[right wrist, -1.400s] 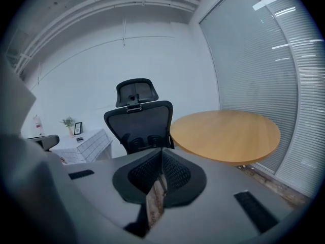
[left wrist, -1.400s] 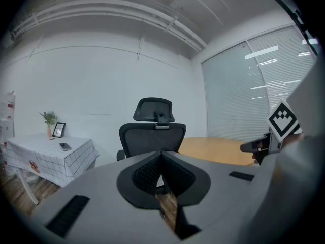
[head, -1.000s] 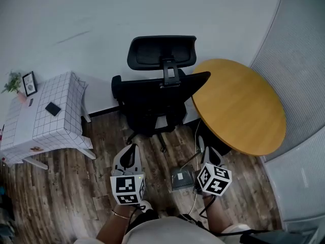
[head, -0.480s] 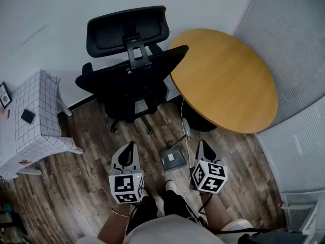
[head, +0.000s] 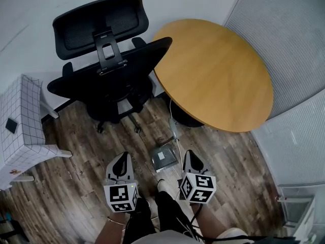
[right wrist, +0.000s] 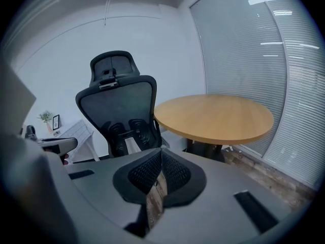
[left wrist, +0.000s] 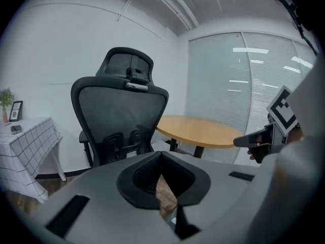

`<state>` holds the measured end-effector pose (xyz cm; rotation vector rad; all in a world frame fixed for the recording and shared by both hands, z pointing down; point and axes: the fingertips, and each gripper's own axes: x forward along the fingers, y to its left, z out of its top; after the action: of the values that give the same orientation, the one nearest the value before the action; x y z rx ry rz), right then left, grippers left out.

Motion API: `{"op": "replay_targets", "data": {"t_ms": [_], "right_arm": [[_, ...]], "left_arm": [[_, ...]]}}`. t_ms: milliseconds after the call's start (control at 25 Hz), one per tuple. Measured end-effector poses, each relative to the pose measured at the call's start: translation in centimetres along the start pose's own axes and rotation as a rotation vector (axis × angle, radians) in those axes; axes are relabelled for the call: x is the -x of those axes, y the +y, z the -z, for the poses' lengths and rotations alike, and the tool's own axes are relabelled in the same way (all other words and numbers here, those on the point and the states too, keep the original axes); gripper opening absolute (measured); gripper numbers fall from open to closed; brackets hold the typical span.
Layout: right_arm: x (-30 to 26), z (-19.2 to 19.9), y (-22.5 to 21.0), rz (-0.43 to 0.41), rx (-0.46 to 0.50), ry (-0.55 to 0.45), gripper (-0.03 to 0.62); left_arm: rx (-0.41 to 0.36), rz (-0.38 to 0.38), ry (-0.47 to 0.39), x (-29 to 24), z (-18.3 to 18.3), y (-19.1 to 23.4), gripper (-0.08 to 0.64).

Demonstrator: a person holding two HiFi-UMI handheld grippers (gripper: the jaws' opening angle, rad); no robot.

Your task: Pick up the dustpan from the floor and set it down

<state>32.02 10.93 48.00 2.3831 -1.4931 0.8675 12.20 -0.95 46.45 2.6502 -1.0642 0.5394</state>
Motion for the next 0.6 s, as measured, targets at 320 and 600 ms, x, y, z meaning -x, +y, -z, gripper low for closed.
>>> {"op": "replay_targets", "data": {"t_ms": [320, 600], "right_arm": [[-3.6, 8.9, -1.6, 0.013, -0.036, 0.124, 0.032], [-5.5, 12.8, -2.9, 0.015, -0.039, 0.153, 0.032]], "left_arm": [[0.005, -0.003, 0.102, -3.4, 8.5, 0.2, 0.018], [0.037, -0.023, 0.125, -5.0, 12.3, 0.3, 0.018]]}}
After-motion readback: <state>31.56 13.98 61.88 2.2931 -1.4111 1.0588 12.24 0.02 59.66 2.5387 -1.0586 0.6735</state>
